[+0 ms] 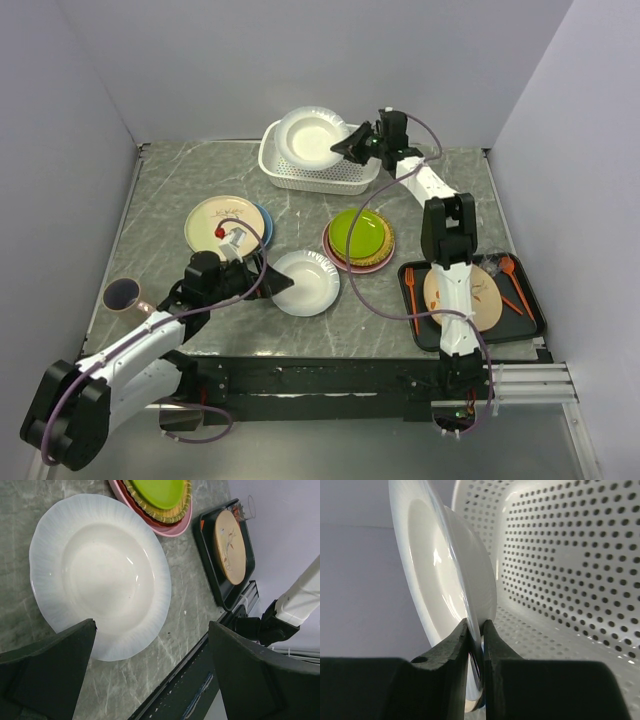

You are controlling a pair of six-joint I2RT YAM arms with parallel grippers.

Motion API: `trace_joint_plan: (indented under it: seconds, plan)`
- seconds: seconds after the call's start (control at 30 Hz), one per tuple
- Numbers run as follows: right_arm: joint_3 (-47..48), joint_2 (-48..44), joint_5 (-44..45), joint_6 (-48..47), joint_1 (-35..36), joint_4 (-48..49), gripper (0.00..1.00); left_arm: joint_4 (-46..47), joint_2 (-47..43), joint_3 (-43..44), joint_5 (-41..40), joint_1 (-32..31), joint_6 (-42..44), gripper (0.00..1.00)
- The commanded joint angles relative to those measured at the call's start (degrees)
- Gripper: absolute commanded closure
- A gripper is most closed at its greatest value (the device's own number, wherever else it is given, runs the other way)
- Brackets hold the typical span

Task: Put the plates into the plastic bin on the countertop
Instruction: Place the plate in the plastic bin.

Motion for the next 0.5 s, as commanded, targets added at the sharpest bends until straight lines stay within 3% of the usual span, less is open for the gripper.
trace_joint_plan:
  seconds: [0.0, 0.47]
  plan:
    - [4.97, -0.69, 0.75, 1.24, -0.43, 5.80, 1.00, 0.17, -0.76, 2.04, 0.48, -0.30, 1.86, 0.01]
    - [5.85, 0.80, 3.75, 0.45, -0.87, 4.47, 1.00, 1.76, 1.35, 1.43, 2.06, -0.39, 1.86, 0.01]
